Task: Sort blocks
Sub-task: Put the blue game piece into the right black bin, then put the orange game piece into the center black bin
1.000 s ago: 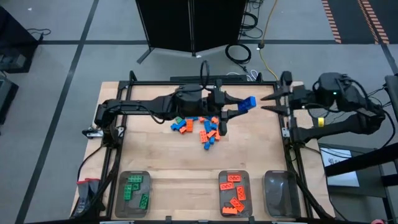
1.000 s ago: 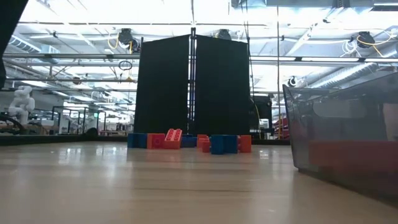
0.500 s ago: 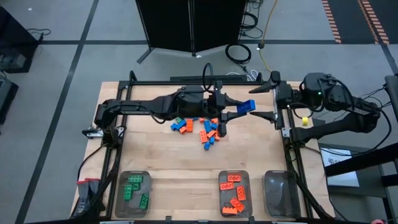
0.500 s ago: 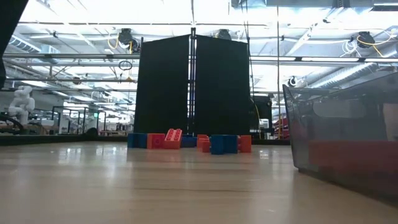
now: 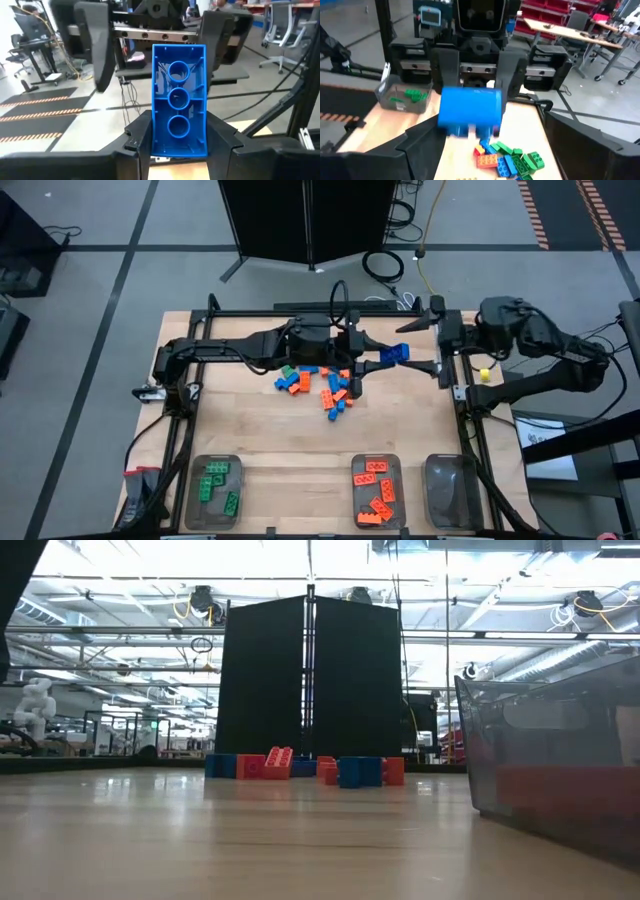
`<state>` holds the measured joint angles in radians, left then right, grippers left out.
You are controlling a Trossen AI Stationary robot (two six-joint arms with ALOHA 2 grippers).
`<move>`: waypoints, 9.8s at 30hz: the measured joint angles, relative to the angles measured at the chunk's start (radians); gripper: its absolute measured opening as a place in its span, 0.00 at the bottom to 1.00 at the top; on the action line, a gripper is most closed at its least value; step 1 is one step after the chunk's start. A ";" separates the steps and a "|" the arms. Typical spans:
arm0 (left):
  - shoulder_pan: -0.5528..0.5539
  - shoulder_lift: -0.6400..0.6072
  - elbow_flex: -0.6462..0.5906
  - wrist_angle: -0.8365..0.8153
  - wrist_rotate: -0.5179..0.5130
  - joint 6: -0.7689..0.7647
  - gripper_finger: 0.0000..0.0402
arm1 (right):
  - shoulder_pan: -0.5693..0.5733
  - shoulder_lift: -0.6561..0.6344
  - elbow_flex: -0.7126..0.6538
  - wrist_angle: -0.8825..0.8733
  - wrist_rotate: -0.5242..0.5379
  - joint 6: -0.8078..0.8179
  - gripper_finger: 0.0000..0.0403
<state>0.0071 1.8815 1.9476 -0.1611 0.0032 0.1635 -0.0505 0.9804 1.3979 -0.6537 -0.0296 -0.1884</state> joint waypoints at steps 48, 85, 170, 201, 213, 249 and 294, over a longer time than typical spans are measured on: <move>0.019 0.002 0.000 -0.069 -0.005 0.011 0.30 | 0.000 0.009 0.000 -0.038 0.018 0.000 0.31; -0.067 -0.072 0.000 -0.617 -0.305 -0.106 0.78 | 0.811 -0.105 -0.453 -0.389 0.002 1.330 0.31; -0.028 0.402 -0.128 -0.433 -0.312 -1.127 0.61 | 0.945 -0.036 -0.526 -0.369 0.090 1.565 0.75; -0.001 0.410 -0.077 -0.395 -0.178 -0.842 0.34 | 0.945 -0.036 -0.526 -0.368 0.116 1.538 0.75; -0.001 0.410 0.005 -0.544 -0.152 -0.087 0.54 | 0.945 -0.036 -0.526 -0.368 0.113 1.538 0.75; -0.003 0.410 -0.013 -0.514 -0.084 -0.051 0.92 | 0.945 -0.036 -0.526 -0.368 0.221 1.538 0.75; 0.011 0.452 0.044 -0.520 -0.120 -0.009 0.30 | 0.945 -0.036 -0.526 -0.393 0.216 1.560 0.75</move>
<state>0.0183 2.3334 1.9920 -0.6806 -0.1165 0.1549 0.8940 0.9447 0.8719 -1.0467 0.1864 1.3720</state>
